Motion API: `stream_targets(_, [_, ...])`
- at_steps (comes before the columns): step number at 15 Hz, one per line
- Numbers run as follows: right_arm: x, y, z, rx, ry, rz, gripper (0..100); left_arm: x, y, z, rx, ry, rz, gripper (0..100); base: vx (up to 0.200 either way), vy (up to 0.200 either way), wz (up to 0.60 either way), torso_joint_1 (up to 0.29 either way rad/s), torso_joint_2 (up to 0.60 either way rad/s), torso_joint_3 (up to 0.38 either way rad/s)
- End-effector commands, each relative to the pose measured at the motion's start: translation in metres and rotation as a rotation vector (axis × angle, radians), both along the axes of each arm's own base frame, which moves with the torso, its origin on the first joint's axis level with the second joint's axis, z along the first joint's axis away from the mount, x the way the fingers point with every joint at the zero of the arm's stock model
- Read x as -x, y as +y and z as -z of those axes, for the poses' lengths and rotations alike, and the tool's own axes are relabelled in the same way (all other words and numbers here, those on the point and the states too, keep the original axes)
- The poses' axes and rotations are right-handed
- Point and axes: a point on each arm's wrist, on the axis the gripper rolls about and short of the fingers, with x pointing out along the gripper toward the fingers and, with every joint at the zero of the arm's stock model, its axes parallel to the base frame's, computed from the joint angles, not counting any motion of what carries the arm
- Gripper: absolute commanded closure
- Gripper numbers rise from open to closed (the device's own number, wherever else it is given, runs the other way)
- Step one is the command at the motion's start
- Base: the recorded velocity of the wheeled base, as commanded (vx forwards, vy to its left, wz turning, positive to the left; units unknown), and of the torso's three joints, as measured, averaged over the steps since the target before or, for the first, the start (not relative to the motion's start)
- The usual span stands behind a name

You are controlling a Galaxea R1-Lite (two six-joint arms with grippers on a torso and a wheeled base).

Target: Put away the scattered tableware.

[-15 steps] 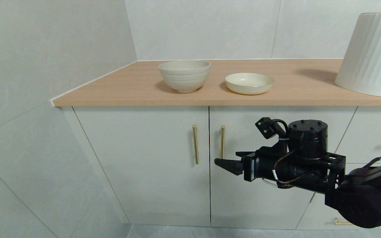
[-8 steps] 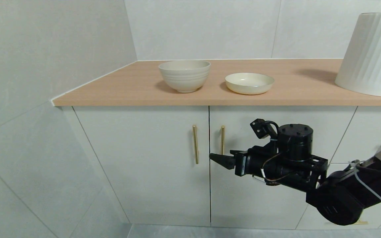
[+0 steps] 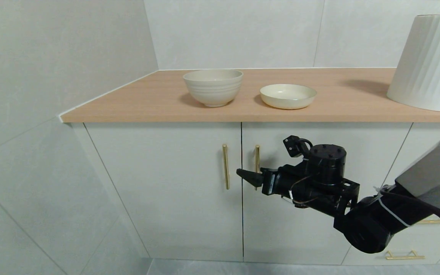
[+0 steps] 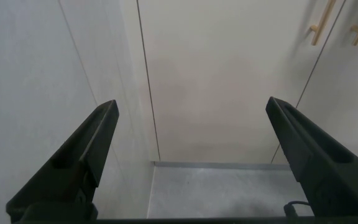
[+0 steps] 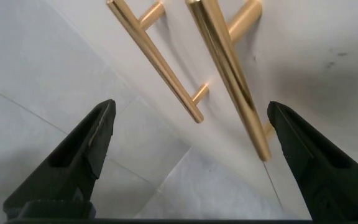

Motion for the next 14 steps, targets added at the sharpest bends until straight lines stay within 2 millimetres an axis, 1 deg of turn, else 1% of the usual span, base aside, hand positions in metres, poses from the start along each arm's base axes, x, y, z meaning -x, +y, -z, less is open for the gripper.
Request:
stream_targets(1, [-0.004,0.003,0.006,-0.002,0.004,-0.002,0,0.0,0.0,0.0,0.001,0.0,0.0,0,0.0,0.0,0.0,0.0,0.0,0.0])
stream_targets(4, [-0.008,0.008,0.012,-0.018,0.028,-0.003,0,0.0,0.0,0.0,0.001,0.002,0.0,0,0.0,0.0,0.0,0.0,0.0,0.0])
stream_targets(7, [-0.008,0.009,0.012,-0.031,0.033,-0.005,0,0.0,0.0,0.0,0.001,0.0,0.0,0,0.0,0.0,0.0,0.0,0.0,0.0])
stream_targets(12, [0.003,0.016,0.006,-0.08,0.057,-0.039,0,0.0,0.0,0.0,0.001,0.0,0.0,0,0.0,0.0,0.0,0.0,0.0,0.0])
stream_targets(14, [0.005,0.015,0.005,-0.084,0.065,-0.062,0,0.0,0.0,0.0,0.003,0.0,0.0,0,0.0,0.0,0.0,0.0,0.0,0.0])
